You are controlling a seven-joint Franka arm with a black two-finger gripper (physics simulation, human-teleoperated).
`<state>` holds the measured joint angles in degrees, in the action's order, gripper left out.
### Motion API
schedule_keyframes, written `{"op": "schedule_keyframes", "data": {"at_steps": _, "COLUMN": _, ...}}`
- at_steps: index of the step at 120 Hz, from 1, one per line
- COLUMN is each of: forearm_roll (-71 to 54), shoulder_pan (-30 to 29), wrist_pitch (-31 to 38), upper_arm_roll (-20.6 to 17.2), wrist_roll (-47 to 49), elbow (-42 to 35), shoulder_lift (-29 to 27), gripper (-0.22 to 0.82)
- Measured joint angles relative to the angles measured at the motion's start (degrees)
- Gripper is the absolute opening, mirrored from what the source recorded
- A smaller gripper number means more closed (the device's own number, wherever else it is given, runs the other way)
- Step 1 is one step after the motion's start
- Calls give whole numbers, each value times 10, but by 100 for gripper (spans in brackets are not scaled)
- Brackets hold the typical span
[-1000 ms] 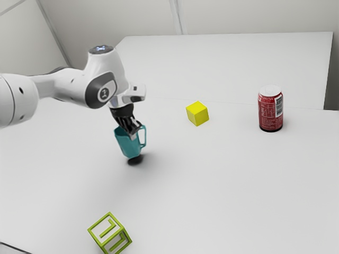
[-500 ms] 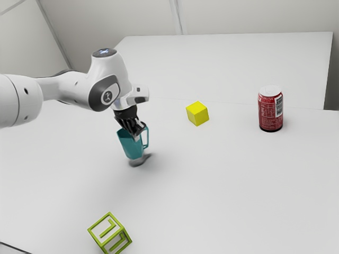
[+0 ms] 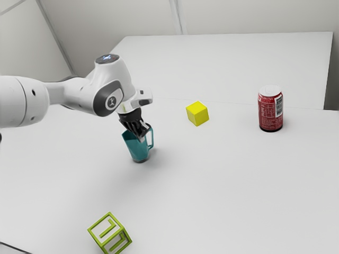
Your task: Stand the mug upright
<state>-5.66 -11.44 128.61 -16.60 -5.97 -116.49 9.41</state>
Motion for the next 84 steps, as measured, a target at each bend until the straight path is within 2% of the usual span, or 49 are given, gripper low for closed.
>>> {"op": "schedule_keyframes", "data": {"at_steps": 4, "forearm_roll": 0, "shoulder_pan": 0, "wrist_pitch": 1, "upper_arm_roll": 0, "wrist_roll": 1, "elbow": 0, "shoulder_lift": 1, "gripper": -14}}
{"op": "schedule_keyframes", "data": {"at_steps": 25, "forearm_roll": 2, "shoulder_pan": 0, "wrist_pitch": 4, "upper_arm_roll": 0, "wrist_roll": 4, "elbow": 0, "shoulder_lift": -1, "gripper": 23}}
{"op": "schedule_keyframes", "data": {"at_steps": 38, "forearm_roll": 3, "shoulder_pan": 1, "wrist_pitch": 4, "upper_arm_roll": 0, "wrist_roll": 5, "elbow": 0, "shoulder_lift": -12, "gripper": 38}}
{"op": "schedule_keyframes", "data": {"at_steps": 64, "forearm_roll": 8, "shoulder_pan": -3, "wrist_pitch": -12, "upper_arm_roll": -11, "wrist_roll": 8, "elbow": 9, "shoulder_lift": -50, "gripper": 52}}
{"op": "schedule_keyframes", "data": {"at_steps": 76, "forearm_roll": 15, "shoulder_pan": 6, "wrist_pitch": -65, "upper_arm_roll": -14, "wrist_roll": 9, "elbow": 111, "shoulder_lift": -34, "gripper": 55}}
{"op": "schedule_keyframes", "data": {"at_steps": 80, "forearm_roll": 17, "shoulder_pan": 14, "wrist_pitch": -89, "upper_arm_roll": -1, "wrist_roll": 9, "elbow": 152, "shoulder_lift": -27, "gripper": 56}}
{"op": "schedule_keyframes", "data": {"at_steps": 84, "forearm_roll": 19, "shoulder_pan": 54, "wrist_pitch": -115, "upper_arm_roll": 48, "wrist_roll": 8, "elbow": 186, "shoulder_lift": -24, "gripper": 57}}
